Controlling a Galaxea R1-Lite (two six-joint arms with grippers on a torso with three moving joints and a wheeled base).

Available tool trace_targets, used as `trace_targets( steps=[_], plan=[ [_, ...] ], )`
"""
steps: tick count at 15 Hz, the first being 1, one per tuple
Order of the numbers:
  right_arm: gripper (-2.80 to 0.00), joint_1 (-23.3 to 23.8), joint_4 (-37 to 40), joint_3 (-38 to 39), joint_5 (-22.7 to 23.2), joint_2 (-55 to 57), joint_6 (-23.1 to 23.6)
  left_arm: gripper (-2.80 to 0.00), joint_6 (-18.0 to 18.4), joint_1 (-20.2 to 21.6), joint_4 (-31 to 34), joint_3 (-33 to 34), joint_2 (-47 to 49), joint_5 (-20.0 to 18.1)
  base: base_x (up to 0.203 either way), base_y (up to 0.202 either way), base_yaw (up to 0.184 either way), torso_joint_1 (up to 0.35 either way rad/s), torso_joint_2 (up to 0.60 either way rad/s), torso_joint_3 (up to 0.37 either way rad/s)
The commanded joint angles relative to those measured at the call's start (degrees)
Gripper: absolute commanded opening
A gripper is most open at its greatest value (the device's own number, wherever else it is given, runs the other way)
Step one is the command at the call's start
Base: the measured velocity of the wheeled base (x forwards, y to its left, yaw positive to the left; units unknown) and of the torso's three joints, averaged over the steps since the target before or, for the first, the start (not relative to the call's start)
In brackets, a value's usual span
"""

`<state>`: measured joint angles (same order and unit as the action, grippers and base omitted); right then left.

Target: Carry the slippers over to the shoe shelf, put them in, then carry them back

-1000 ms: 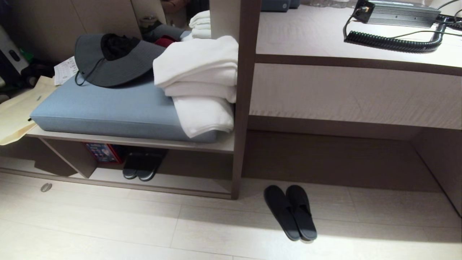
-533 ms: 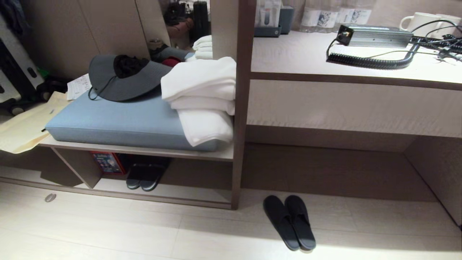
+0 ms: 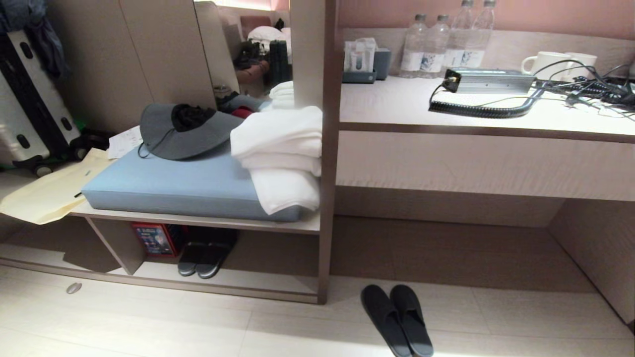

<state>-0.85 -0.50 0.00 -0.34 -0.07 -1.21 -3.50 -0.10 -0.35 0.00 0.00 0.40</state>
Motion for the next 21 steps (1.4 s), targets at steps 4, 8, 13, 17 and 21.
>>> trace_targets(
  steps=[4, 8, 13, 17, 21],
  plan=[
    [-2.80, 0.0, 0.0, 0.0, 0.0, 0.1, 0.0, -2.80, 0.0, 0.0, -0.1, 0.0, 0.0, 0.0, 0.000, 0.000, 0.000, 0.001, 0.00, 0.200],
    [-2.80, 0.0, 0.0, 0.0, 0.0, 0.1, 0.0, -2.80, 0.0, 0.0, 0.0, 0.0, -0.1, 0.0, 0.000, 0.000, 0.000, 0.006, 0.00, 0.071],
    [-2.80, 0.0, 0.0, 0.0, 0.0, 0.1, 0.0, -2.80, 0.0, 0.0, 0.0, 0.0, -0.1, 0.0, 0.000, 0.000, 0.000, 0.000, 0.00, 0.000],
    [-2.80, 0.0, 0.0, 0.0, 0.0, 0.1, 0.0, -2.80, -0.1, 0.0, 0.0, 0.0, 0.0, 0.0, 0.000, 0.000, 0.000, 0.000, 0.00, 0.000],
    [-2.80, 0.0, 0.0, 0.0, -0.1, 0.1, 0.1, -2.80, -0.1, 0.0, 0.0, 0.0, 0.0, 0.0, 0.000, 0.000, 0.000, 0.000, 0.00, 0.000]
  ],
)
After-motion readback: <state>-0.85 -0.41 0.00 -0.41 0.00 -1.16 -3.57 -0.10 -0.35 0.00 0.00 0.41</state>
